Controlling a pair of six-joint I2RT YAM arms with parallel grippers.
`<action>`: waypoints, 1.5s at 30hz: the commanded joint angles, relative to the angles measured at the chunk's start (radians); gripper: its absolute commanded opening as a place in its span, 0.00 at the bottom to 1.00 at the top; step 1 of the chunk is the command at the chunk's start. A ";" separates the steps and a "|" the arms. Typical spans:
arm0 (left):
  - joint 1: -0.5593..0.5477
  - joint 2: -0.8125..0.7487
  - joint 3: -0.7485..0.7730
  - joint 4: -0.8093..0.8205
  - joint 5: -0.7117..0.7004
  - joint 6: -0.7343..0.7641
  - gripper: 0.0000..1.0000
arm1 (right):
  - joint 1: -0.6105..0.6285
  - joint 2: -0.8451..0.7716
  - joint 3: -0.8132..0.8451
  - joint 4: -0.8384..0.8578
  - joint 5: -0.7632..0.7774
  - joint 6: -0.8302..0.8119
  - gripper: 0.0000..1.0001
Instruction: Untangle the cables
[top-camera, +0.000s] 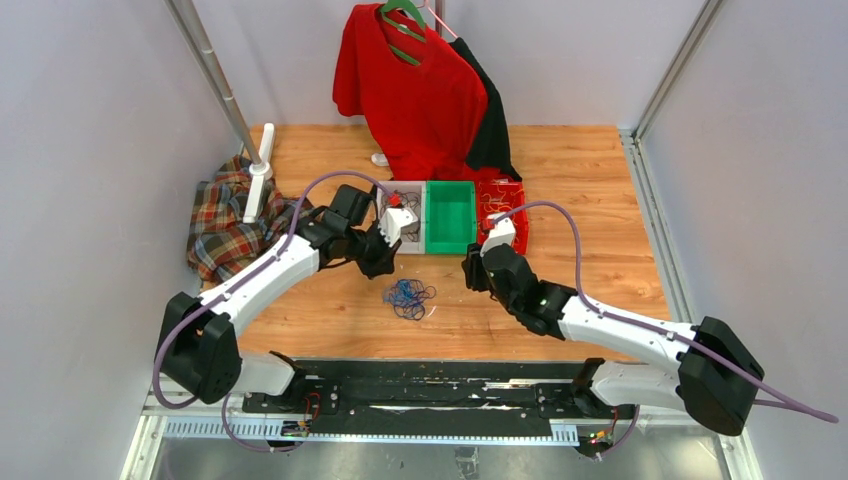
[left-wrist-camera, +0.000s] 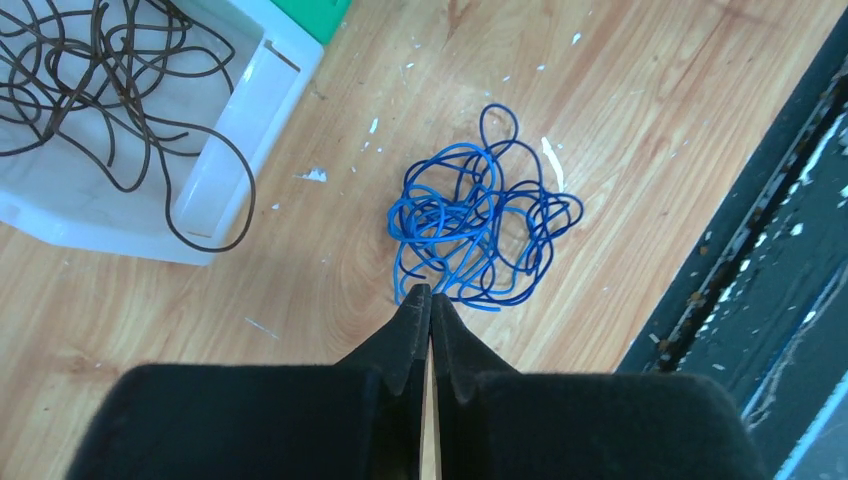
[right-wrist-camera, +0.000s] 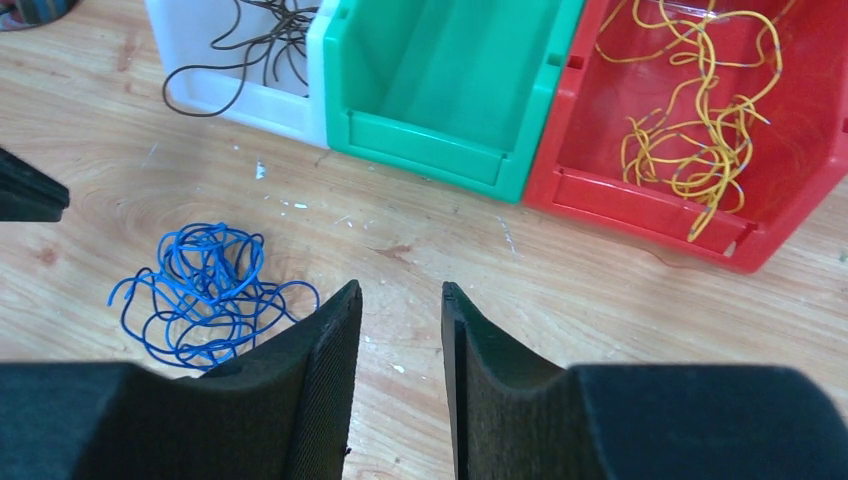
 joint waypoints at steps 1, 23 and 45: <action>0.002 -0.009 0.021 -0.024 0.033 -0.058 0.14 | 0.031 0.002 0.041 0.055 -0.004 -0.043 0.37; 0.002 0.117 -0.059 0.081 -0.015 -0.109 0.01 | 0.047 0.012 0.015 0.097 -0.032 -0.062 0.39; 0.002 -0.189 0.219 -0.329 0.149 0.117 0.01 | 0.107 0.104 0.153 0.287 -0.444 -0.188 0.61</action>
